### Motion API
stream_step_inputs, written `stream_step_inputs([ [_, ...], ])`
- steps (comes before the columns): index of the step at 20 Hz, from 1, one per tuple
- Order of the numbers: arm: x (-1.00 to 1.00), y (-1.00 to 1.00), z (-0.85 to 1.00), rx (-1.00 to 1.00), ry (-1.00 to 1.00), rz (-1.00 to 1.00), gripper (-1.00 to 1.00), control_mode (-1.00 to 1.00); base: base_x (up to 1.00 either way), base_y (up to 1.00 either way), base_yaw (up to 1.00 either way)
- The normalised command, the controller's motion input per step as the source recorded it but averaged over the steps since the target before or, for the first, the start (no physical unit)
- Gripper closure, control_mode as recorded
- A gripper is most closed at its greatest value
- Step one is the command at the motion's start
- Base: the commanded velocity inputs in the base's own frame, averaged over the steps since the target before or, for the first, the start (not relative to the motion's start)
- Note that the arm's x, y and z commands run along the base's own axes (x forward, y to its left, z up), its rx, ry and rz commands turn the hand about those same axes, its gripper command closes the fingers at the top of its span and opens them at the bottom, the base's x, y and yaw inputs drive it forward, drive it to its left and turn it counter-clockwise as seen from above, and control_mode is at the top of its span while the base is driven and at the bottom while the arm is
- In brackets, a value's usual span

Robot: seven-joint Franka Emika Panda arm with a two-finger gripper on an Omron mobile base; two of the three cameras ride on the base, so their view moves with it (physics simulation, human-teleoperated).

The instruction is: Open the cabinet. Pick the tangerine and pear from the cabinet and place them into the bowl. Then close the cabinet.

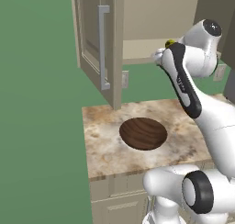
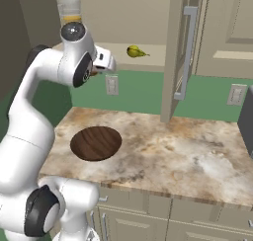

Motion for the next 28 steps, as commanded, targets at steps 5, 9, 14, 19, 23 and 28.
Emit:
stream_step_inputs([
  [5, -0.55, 0.01, -0.76, -0.01, 0.18, 0.01, 1.0, -1.0, 0.0, 0.0, 0.0],
  [9, -0.08, 0.16, -0.99, 0.0, 0.21, 0.05, 1.0, -1.0, 0.0, 0.0, 0.0],
  [14, 0.01, 0.35, -1.0, 0.0, 0.19, 0.05, 1.0, -1.0, 0.0, 0.0, 0.0],
  [19, 0.46, 0.32, -0.95, -0.03, 0.18, 0.01, 1.0, -1.0, 0.0, 0.0, 0.0],
  [23, 0.65, 0.15, -0.9, -0.11, 0.09, 0.0, 1.0, -1.0, 0.0, 0.0, 0.0],
  [28, 0.56, 0.0, -0.67, -0.08, 0.0, 0.0, 1.0, -1.0, 0.0, 0.0, 0.0],
])
